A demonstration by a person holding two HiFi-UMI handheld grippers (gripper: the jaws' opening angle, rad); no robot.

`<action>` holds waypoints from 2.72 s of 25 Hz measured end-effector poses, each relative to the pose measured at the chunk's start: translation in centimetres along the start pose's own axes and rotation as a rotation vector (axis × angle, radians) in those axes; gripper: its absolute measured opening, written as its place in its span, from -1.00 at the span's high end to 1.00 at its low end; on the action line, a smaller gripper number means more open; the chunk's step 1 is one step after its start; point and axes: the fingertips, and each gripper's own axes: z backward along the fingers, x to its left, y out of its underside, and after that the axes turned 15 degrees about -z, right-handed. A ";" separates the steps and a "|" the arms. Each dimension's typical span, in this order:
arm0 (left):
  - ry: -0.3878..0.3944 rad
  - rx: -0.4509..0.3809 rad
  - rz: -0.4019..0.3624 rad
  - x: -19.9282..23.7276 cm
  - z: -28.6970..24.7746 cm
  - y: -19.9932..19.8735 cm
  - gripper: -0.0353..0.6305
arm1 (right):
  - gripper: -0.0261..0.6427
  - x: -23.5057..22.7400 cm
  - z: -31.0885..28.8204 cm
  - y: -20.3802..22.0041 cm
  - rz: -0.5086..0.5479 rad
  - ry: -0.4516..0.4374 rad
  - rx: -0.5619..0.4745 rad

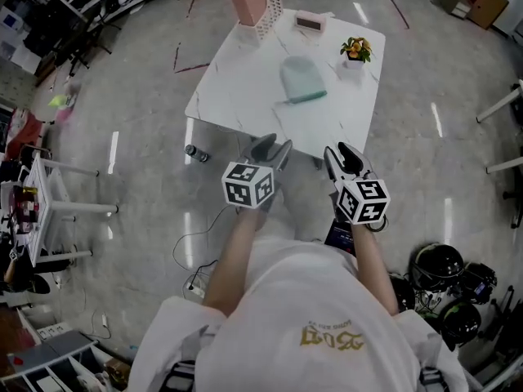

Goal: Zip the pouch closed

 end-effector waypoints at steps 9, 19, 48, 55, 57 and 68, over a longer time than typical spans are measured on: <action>0.132 0.101 -0.021 10.1 -7.9 0.6 0.28 | 0.48 -2.2 -10.2 -0.6 -0.021 0.173 0.045; 0.287 0.174 -0.078 14.4 -12.6 2.0 0.28 | 0.46 -3.2 -16.0 -1.6 -0.028 0.300 0.029; 0.432 0.400 -0.179 14.2 -18.0 8.3 0.34 | 0.52 -6.4 -23.4 1.3 0.133 0.202 0.278; 0.436 0.453 -0.212 14.1 -19.0 10.0 0.34 | 0.55 -7.3 -25.4 4.6 0.224 0.146 0.419; 0.436 0.462 -0.208 14.1 -19.4 10.3 0.34 | 0.55 -7.7 -25.9 5.5 0.235 0.134 0.449; 0.473 0.530 -0.277 13.6 -20.7 11.6 0.35 | 0.56 -9.0 -27.7 9.1 0.252 0.076 0.575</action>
